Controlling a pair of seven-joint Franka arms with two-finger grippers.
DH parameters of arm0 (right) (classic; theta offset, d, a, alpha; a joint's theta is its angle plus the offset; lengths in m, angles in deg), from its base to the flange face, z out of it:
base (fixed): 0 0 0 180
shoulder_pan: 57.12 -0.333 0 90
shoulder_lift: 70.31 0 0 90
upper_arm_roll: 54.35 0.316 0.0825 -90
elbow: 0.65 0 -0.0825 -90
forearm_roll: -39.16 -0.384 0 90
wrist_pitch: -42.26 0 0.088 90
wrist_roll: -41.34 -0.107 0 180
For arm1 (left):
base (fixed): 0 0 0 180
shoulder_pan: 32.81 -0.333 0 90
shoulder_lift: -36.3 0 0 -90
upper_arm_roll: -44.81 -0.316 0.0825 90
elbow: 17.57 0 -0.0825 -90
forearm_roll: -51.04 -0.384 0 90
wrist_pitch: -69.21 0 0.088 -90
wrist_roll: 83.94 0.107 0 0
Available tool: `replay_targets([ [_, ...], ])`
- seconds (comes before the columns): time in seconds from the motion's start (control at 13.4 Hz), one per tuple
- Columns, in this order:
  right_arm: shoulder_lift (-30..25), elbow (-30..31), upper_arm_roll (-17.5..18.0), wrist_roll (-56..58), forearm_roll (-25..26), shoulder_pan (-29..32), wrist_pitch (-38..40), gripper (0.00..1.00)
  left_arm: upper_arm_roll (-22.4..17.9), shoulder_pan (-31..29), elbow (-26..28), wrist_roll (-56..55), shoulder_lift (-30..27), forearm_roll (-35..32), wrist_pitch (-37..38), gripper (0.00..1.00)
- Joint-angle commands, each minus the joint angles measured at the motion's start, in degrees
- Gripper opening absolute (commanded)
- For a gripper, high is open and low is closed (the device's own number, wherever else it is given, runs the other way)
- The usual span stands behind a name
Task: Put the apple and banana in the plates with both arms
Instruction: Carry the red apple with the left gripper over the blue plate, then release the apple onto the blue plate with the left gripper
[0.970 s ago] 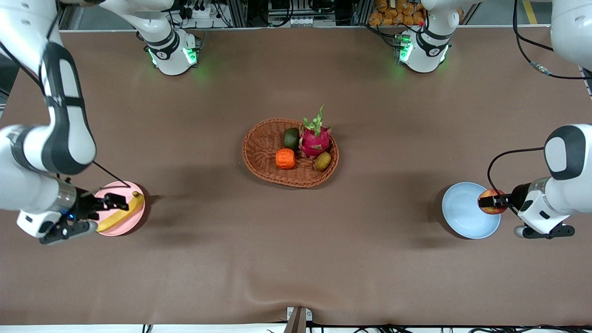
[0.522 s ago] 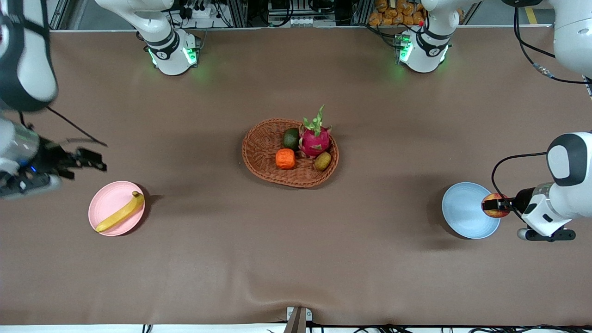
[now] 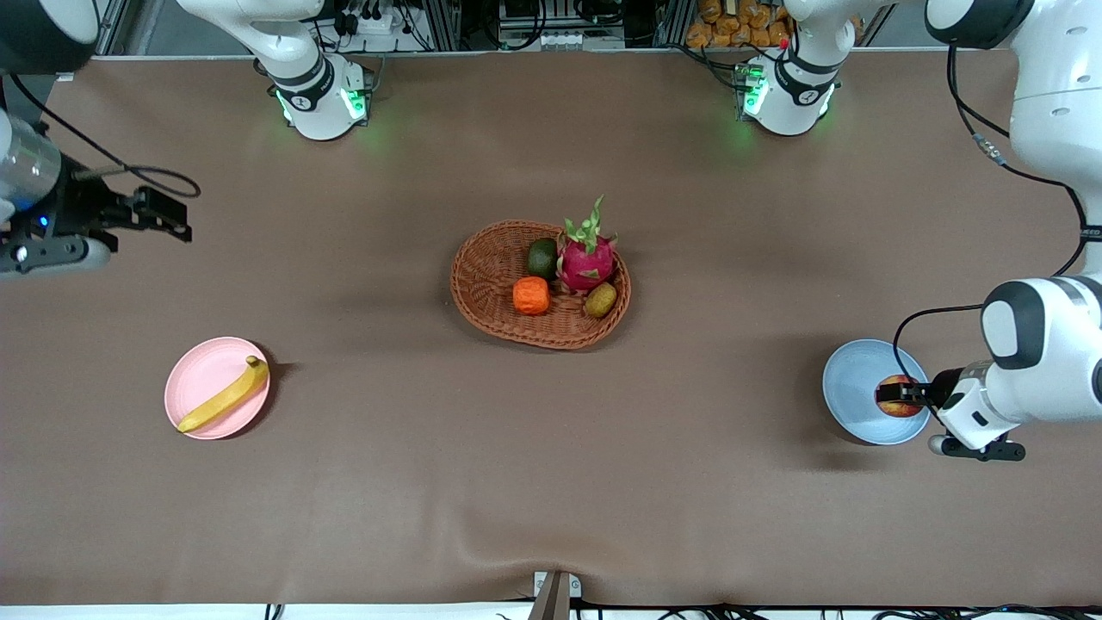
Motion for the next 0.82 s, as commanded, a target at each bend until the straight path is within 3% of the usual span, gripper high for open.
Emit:
replay_targets([
  [0.0, 0.52, -4.92, -0.22, -0.89, -0.4, 1.61, 3.6, 1.0, 0.36, -0.7, -0.52, 1.04, 2.37, -0.13, -0.67, 0.0],
  [0.07, 0.52, -4.93, -0.22, -0.97, -1.71, 1.88, 3.61, 1.0, 0.36, -0.71, -0.52, 0.96, 3.16, -0.13, -0.76, 0.03],
  [0.22, 0.52, -4.93, -0.22, -1.06, -2.08, 1.7, 3.7, 1.0, 0.36, -0.62, -0.52, 0.96, 3.52, -0.12, -0.85, 0.32],
  [0.37, 0.52, -4.75, -0.22, -0.97, -2.16, 1.88, 3.79, 1.0, 0.36, -0.71, -0.52, 0.96, 4.23, -0.13, -1.72, 0.9],
  [0.45, 0.7, -4.75, -0.22, -0.89, -2.16, 1.79, 3.7, 1.0, 0.36, -0.71, -0.52, 0.87, 3.79, -0.13, -2.07, 1.0],
  [0.6, 1.49, -4.67, -0.31, -0.88, -2.16, 1.97, 3.35, 1.0, 0.8, -1.14, -0.61, 0.87, 0.91, -0.21, -1.29, 1.0],
  [0.75, 1.49, -4.75, -0.31, -0.88, -2.16, 2.05, 3.44, 1.0, 1.06, -0.71, -0.61, 0.35, -5.4, -0.13, 2.99, 1.0],
])
